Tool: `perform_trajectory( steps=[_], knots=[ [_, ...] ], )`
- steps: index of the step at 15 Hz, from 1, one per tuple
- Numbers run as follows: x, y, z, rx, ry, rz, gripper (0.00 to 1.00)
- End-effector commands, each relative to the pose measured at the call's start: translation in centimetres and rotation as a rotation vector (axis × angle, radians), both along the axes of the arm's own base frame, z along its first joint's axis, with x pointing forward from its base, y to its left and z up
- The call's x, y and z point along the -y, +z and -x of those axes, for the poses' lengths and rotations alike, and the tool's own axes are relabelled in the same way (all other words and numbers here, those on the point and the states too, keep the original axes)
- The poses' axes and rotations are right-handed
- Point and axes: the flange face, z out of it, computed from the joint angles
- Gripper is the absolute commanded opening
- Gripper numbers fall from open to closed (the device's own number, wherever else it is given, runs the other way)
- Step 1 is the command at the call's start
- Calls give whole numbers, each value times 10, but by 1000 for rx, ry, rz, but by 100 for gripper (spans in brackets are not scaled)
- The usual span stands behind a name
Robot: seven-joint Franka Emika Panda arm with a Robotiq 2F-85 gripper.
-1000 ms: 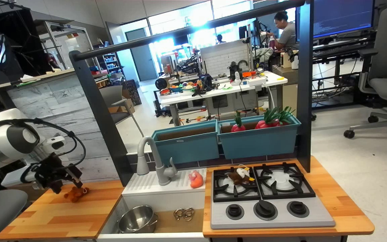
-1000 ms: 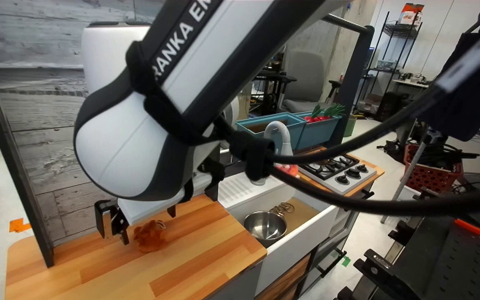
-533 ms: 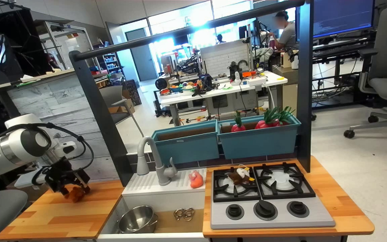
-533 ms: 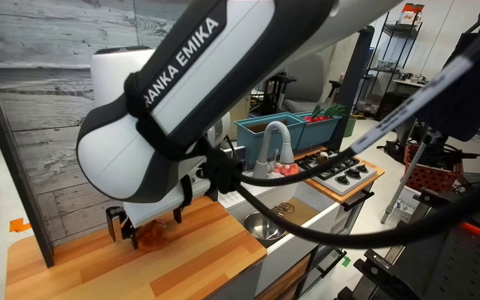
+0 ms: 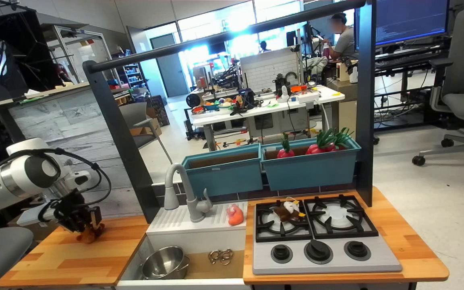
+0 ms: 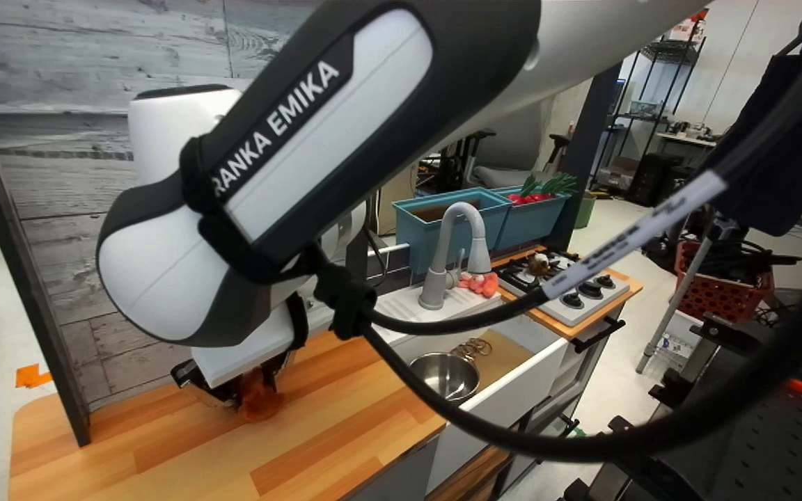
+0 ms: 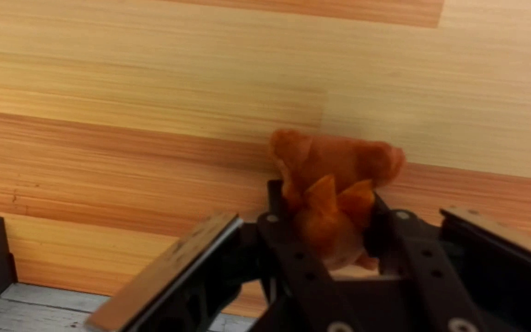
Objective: Pick the stuffed animals on the counter and the stove and put them in the pot in the sink
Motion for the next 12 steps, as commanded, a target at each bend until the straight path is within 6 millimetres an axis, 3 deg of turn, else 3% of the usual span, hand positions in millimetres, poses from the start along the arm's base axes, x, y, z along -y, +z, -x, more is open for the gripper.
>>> perform_trajectory(
  steps=[1, 3, 5, 6, 10, 12],
  knots=[
    [-1, 7, 4, -36, 37, -20, 9],
    [8, 11, 9, -41, 38, -13, 1],
    [31, 19, 13, -60, 0, -17, 4],
    [46, 23, 12, -51, -30, -13, 1],
    [98, 54, 5, 31, -126, -62, 3],
    [129, 57, 12, 14, -179, -80, 3]
  ],
)
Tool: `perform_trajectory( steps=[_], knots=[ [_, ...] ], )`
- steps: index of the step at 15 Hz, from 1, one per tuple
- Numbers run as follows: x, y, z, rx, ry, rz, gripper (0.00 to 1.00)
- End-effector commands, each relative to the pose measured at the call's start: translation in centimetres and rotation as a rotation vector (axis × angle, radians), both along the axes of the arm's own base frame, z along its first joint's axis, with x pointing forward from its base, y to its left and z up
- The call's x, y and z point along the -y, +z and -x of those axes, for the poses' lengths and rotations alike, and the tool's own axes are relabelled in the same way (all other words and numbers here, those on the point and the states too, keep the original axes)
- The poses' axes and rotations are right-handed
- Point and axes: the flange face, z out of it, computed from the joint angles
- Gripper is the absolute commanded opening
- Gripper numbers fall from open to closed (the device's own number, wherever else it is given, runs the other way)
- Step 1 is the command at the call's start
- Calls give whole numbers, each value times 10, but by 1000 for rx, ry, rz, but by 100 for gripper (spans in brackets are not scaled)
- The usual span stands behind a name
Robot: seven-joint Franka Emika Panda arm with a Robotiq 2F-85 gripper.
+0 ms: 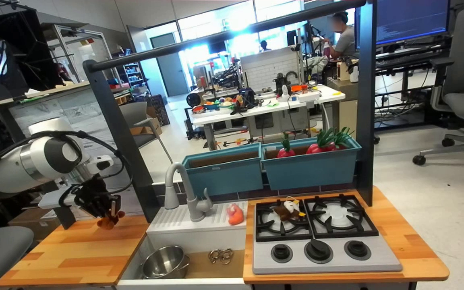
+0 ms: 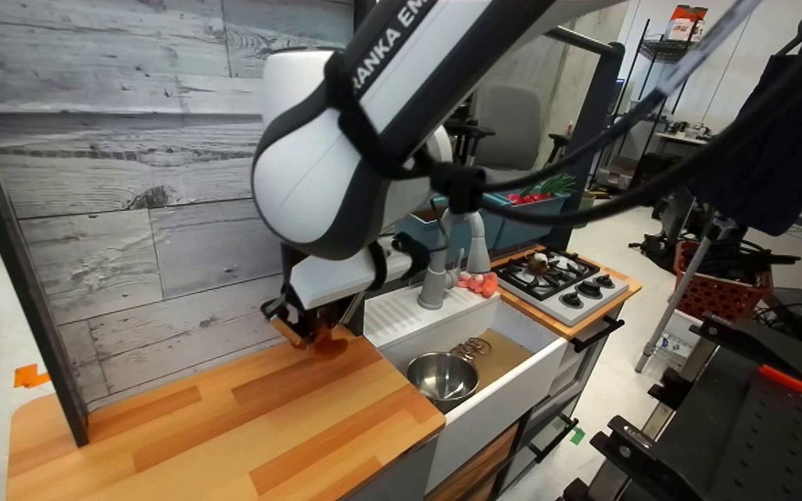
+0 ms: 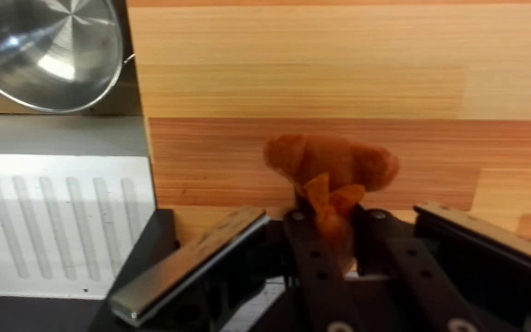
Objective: Pick the stuffed animals on the counter and the stove and put them in the pot in the sink
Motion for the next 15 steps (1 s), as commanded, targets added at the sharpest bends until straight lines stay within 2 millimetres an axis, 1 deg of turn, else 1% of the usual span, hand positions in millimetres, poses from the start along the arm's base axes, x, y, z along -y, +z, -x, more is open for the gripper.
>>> perform_trajectory(
  steps=[1, 2, 5, 6, 7, 9, 11, 12, 14, 15],
  knots=[
    [52, 12, 27, -45, -104, -36, 3],
    [66, 9, 37, -67, -138, -41, 3],
    [94, 6, 67, -102, -197, -56, 3],
    [108, 6, 76, -78, -226, -42, 3],
    [125, 10, 81, -43, -262, -31, 3],
    [153, 17, 98, 7, -323, -33, 3],
    [188, 20, 122, 31, -378, -26, 3],
    [201, 23, 134, 34, -395, -23, 3],
    [220, 24, 139, 13, -418, -22, 3],
    [229, 22, 136, -6, -432, -16, 3]
  ],
)
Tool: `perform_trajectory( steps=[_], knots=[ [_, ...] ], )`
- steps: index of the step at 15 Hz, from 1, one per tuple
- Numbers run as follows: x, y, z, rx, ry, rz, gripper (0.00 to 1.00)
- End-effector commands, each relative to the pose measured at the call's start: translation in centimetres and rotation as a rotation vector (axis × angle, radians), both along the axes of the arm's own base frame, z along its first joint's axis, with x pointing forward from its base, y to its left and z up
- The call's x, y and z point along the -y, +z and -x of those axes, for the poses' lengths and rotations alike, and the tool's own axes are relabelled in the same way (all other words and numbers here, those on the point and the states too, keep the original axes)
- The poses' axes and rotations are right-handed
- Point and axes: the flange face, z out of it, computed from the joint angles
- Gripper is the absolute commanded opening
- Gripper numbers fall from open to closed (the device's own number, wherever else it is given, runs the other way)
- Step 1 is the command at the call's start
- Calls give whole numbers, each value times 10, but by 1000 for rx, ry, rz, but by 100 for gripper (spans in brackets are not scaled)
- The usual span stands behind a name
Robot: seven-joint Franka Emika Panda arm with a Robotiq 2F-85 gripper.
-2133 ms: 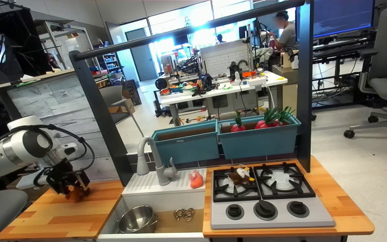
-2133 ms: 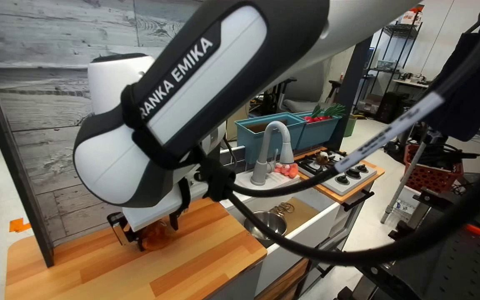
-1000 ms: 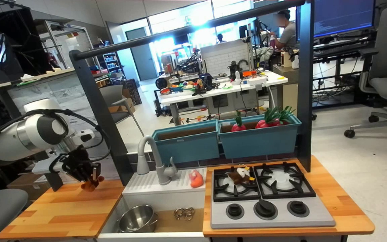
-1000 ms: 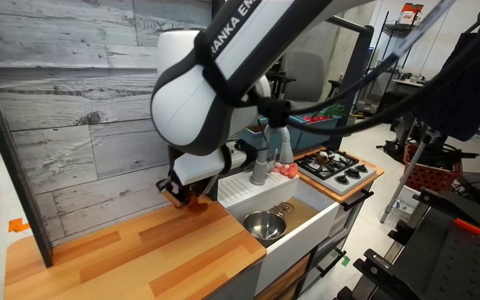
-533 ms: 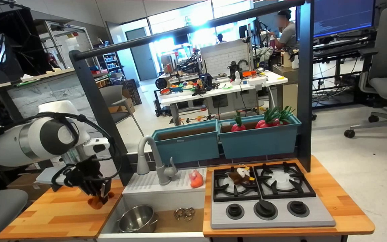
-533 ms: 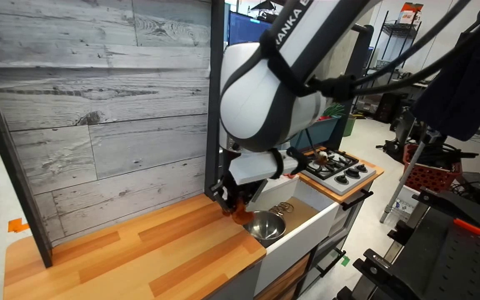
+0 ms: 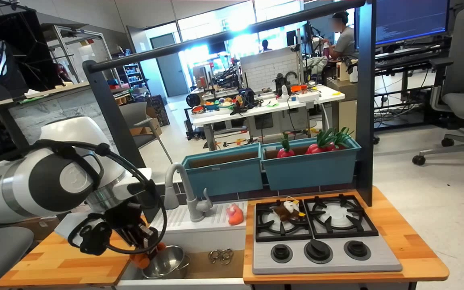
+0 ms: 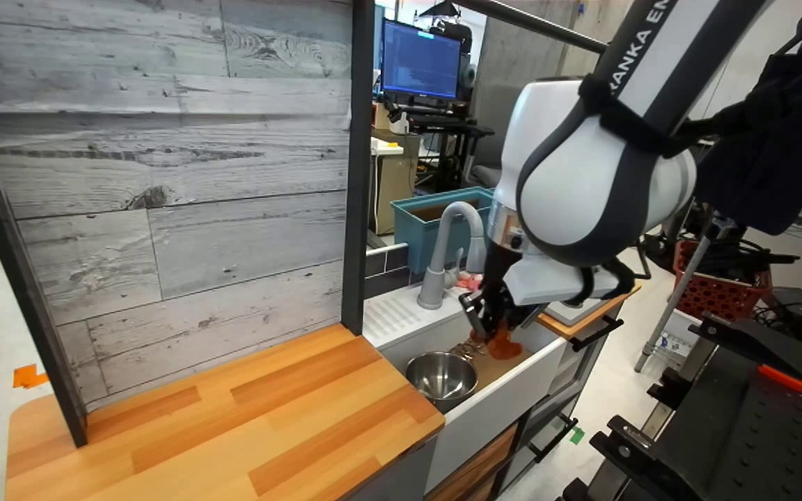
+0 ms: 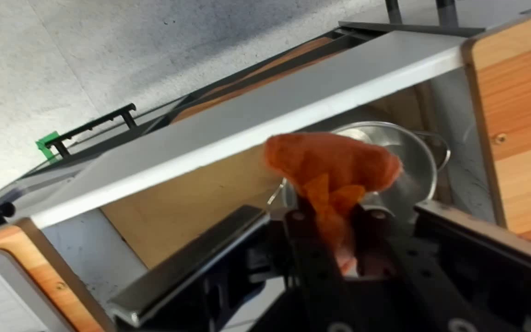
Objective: Pick the stuffed animals on the counter and the stove and put them in the pot in the sink
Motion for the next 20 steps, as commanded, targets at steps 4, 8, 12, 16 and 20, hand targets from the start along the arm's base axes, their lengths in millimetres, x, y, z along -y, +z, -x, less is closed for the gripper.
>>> perform_trajectory(
  steps=[4, 8, 12, 16, 20],
  knots=[
    [43, 26, -36, -26, -88, -11, 3],
    [36, 31, -75, -114, -85, 3, 3],
    [25, 6, -81, -225, -69, 19, 3],
    [18, -21, -83, -234, -48, 43, 3],
    [-7, -25, -81, -168, 25, 78, 3]
  ],
)
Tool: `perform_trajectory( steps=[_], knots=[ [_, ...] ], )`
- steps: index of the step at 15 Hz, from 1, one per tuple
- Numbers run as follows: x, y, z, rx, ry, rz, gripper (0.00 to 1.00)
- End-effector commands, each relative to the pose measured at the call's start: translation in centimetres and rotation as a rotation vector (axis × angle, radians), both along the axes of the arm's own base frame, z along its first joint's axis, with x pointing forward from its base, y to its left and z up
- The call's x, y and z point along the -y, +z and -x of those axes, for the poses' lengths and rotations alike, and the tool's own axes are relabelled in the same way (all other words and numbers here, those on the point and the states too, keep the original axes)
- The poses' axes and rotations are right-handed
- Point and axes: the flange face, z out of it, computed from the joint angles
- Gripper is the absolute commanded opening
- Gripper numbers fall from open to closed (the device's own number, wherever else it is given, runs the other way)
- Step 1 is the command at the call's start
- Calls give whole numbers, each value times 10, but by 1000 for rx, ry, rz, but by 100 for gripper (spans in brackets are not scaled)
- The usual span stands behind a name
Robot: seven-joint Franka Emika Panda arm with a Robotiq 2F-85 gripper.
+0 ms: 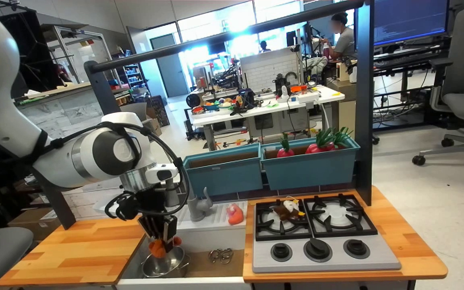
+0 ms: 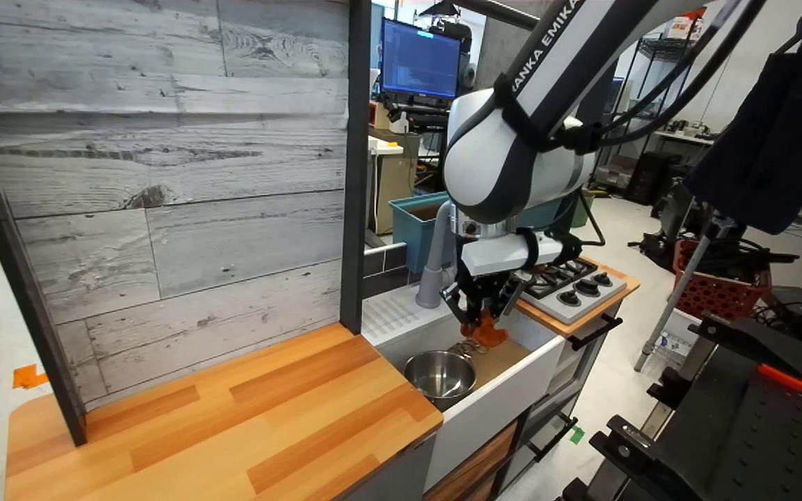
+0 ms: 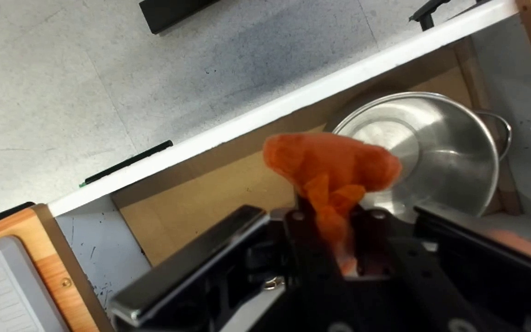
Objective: Pick the stuffed animals on the counter and the stove and put them in the pot in the sink
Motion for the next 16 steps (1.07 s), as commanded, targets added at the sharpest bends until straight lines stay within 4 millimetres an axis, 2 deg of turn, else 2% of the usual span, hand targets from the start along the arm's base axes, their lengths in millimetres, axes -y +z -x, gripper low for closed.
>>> perform_trajectory(
  steps=[1, 3, 6, 9, 12, 16],
  knots=[
    [-33, -3, -6, 82, 103, 41, 3],
    [-53, 1, -5, 139, 167, 58, 3],
    [-88, -1, 7, 190, 272, 65, 3],
    [-104, -5, 17, 217, 305, 78, 3],
    [-97, 0, 17, 260, 288, 108, 3],
    [-72, 0, 15, 268, 243, 132, 3]
  ],
)
